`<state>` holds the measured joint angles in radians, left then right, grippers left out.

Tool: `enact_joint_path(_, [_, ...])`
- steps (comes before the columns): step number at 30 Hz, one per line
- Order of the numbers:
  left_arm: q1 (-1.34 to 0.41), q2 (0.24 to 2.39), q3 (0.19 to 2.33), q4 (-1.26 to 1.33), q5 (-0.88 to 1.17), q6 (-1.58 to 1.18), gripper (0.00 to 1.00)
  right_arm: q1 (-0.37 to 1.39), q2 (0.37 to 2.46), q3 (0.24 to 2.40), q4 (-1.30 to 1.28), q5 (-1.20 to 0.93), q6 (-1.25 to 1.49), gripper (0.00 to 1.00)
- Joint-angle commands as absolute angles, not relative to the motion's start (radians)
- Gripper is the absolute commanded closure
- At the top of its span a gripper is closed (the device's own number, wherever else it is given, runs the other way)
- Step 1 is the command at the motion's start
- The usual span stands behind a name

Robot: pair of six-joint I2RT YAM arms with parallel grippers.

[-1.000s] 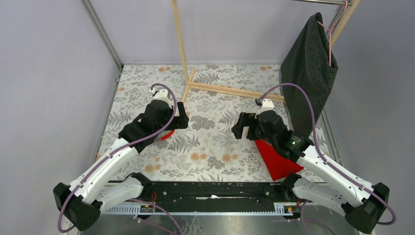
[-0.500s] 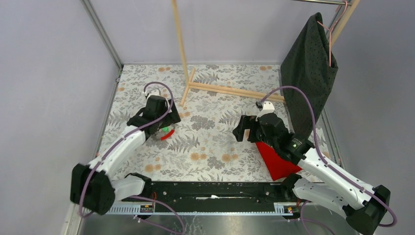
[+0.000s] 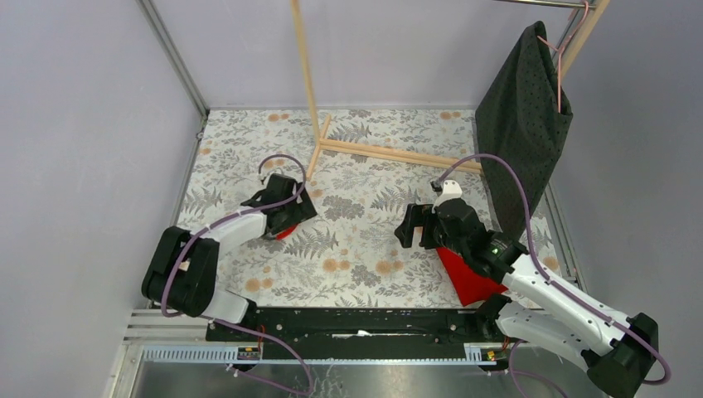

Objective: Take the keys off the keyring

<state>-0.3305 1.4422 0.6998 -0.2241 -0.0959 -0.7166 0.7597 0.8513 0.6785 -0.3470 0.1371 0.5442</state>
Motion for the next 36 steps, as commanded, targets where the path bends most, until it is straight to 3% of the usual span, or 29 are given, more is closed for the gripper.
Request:
enact_joint_path(1, [-0.425,1.447,0.671,-0.143,-0.098,-0.788,0.01,0.767,0.826,0.678,-0.339,0.148,0.536,0.00])
enact_joint_path(12, [-0.861,1.401,0.681,-0.159,-0.194,-1.044,0.01,0.767,0.754,0.635,-0.358,0.183,0.545,0.00])
enact_joint_path(15, [-0.894,1.388,0.719,-0.228,-0.247,-1.026,0.04,0.767,0.744,0.626,-0.361,0.190,0.553,0.00])
enact_joint_path(20, [-0.916,1.393,0.802,-0.384,-0.328,-0.856,0.22,0.767,0.712,0.615,-0.375,0.206,0.560,0.00])
enact_joint_path(30, [-1.049,1.463,0.784,-0.380,-0.393,-0.674,0.36,0.767,0.676,0.611,-0.392,0.215,0.557,0.00])
enact_joint_path(36, [-1.066,1.543,0.786,-0.316,-0.392,-0.633,0.38,0.767,0.647,0.605,-0.404,0.214,0.562,0.00])
